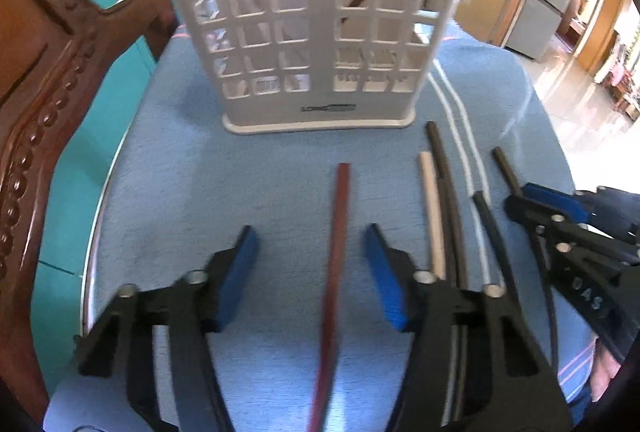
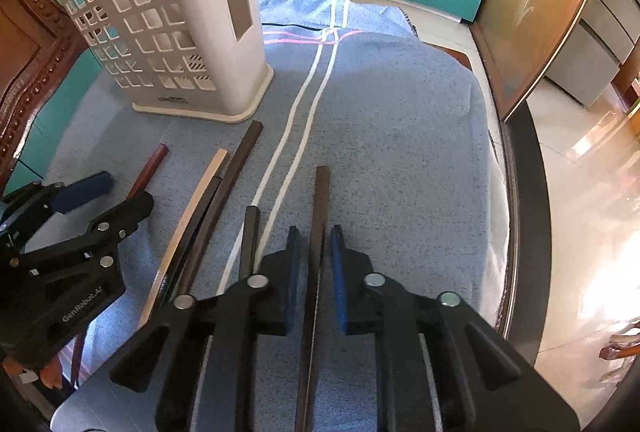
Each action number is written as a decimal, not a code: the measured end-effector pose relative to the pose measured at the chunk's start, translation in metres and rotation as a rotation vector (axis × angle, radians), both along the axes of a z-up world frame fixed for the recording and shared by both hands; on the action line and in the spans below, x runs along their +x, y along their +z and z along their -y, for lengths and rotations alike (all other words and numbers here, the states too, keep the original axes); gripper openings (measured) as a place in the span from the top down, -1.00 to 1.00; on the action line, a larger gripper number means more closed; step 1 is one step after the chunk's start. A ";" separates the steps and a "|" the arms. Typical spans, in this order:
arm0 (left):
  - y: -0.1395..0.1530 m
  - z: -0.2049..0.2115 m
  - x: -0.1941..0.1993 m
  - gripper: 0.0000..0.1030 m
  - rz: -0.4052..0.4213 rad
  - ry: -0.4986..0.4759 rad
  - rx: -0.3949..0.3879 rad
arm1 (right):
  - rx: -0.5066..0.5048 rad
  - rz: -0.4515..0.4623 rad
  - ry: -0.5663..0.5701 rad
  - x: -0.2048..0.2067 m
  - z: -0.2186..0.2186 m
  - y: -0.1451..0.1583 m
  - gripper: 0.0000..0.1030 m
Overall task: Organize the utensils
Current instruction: 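Lower the left gripper onto the red-brown chopstick while the right gripper holds its chopstick, then lift both chopsticks with both grippers over the white holder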
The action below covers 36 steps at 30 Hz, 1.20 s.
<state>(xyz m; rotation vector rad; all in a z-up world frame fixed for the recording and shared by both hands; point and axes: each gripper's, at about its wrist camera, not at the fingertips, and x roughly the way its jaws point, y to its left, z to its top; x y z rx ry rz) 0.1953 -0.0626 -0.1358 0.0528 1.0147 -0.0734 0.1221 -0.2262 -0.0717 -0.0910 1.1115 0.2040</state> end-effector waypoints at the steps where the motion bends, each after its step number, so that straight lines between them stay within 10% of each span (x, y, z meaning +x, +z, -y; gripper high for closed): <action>1: 0.000 0.003 0.000 0.20 0.005 -0.016 0.000 | 0.005 0.000 0.001 -0.002 0.001 0.001 0.85; 5: 0.002 0.012 -0.002 0.83 0.017 -0.042 -0.010 | 0.041 0.007 0.002 -0.004 0.004 0.003 0.87; 12: 0.022 -0.002 -0.007 0.86 0.085 0.012 -0.062 | 0.121 0.145 -0.009 -0.019 0.019 0.041 0.87; 25: 0.188 -0.042 -0.115 0.87 0.565 -0.019 -0.174 | 0.391 0.452 0.033 -0.092 0.068 0.184 0.87; 31: 0.275 -0.053 -0.110 0.87 0.805 0.026 -0.222 | 0.516 0.618 -0.001 -0.070 0.064 0.254 0.87; 36: 0.294 -0.066 -0.096 0.86 0.962 0.164 -0.263 | 0.559 0.782 -0.113 -0.046 0.054 0.272 0.87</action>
